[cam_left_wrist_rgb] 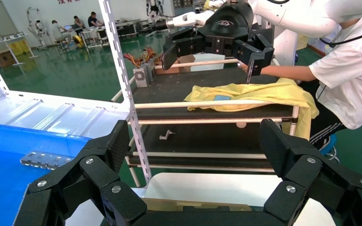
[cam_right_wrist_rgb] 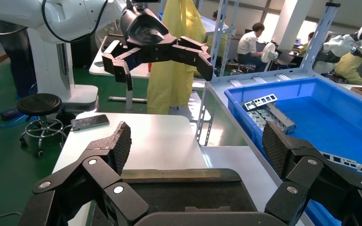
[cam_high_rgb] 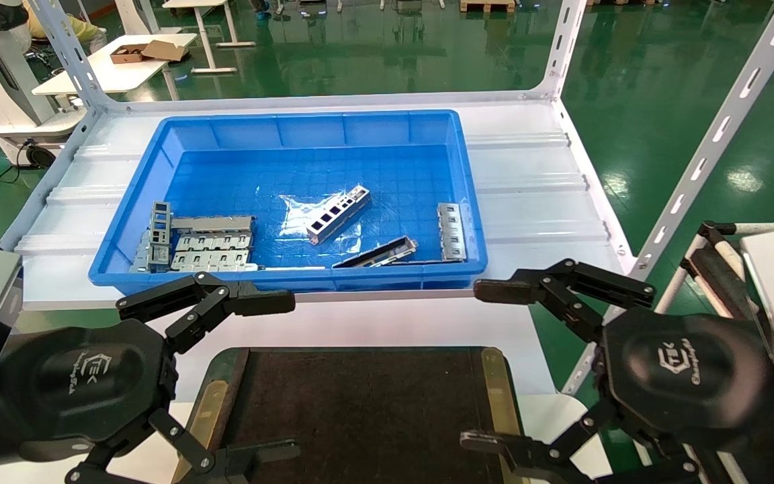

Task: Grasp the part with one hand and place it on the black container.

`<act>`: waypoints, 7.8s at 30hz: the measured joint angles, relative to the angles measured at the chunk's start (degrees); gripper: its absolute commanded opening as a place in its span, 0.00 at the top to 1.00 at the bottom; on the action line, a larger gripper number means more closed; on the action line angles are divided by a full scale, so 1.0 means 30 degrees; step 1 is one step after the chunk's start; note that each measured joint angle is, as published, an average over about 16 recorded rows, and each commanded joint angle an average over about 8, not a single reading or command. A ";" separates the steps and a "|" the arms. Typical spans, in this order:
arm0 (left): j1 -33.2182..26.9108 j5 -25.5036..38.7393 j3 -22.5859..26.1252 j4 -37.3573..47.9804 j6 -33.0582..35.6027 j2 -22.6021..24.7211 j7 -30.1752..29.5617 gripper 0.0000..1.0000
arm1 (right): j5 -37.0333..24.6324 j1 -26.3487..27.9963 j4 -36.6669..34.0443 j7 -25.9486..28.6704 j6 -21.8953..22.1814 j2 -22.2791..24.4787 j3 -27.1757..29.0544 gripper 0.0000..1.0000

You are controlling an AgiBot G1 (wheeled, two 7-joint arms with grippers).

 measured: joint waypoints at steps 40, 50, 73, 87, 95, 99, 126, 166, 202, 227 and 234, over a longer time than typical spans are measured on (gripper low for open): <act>-0.0070 0.1175 0.0086 -0.0174 -0.1991 0.0431 0.0090 0.00 | 0.0001 0.0004 -0.0008 -0.0003 -0.0004 -0.0001 -0.0004 0.00; -0.1052 0.3850 0.0842 0.0585 -0.5398 0.2141 0.0107 0.00 | 0.0002 0.0006 -0.0010 -0.0005 -0.0005 -0.0001 -0.0007 0.00; -0.6927 1.0379 0.3477 1.2605 -1.3634 1.0664 0.2334 0.00 | 0.0006 0.0008 -0.0010 -0.0008 -0.0003 0.0001 -0.0013 0.00; -0.8717 1.0331 0.3250 1.8962 -1.5374 1.3486 0.5199 1.00 | 0.0008 0.0009 -0.0010 -0.0010 -0.0002 0.0003 -0.0017 1.00; -0.8961 0.9856 0.3059 2.0630 -1.5366 1.3888 0.6456 1.00 | 0.0010 0.0010 -0.0010 -0.0011 -0.0001 0.0003 -0.0019 1.00; -0.9009 0.9611 0.2997 2.1146 -1.5263 1.3928 0.6841 1.00 | 0.0010 0.0010 -0.0010 -0.0011 -0.0001 0.0004 -0.0019 1.00; -0.9195 0.8250 0.2648 2.2333 -1.4725 1.3847 0.7558 1.00 | 0.0015 0.0012 -0.0010 -0.0014 0.0002 0.0006 -0.0026 1.00; -0.0752 0.4439 0.1663 0.7102 -0.4109 0.6964 0.0199 1.00 | 0.0021 0.0014 -0.0010 -0.0019 0.0006 0.0010 -0.0036 1.00; 0.7959 1.2858 0.5678 0.4081 -2.6579 1.2253 -1.1556 1.00 | 0.0027 0.0017 -0.0010 -0.0024 0.0009 0.0013 -0.0045 1.00; 0.6519 1.1097 0.8976 0.7733 -3.0799 1.4080 -1.2505 0.95 | 0.0031 0.0018 -0.0010 -0.0027 0.0012 0.0016 -0.0051 1.00; 0.6226 0.9871 1.0290 0.7966 -3.1655 1.4080 -1.2409 0.16 | 0.0032 0.0019 -0.0010 -0.0027 0.0012 0.0016 -0.0053 0.22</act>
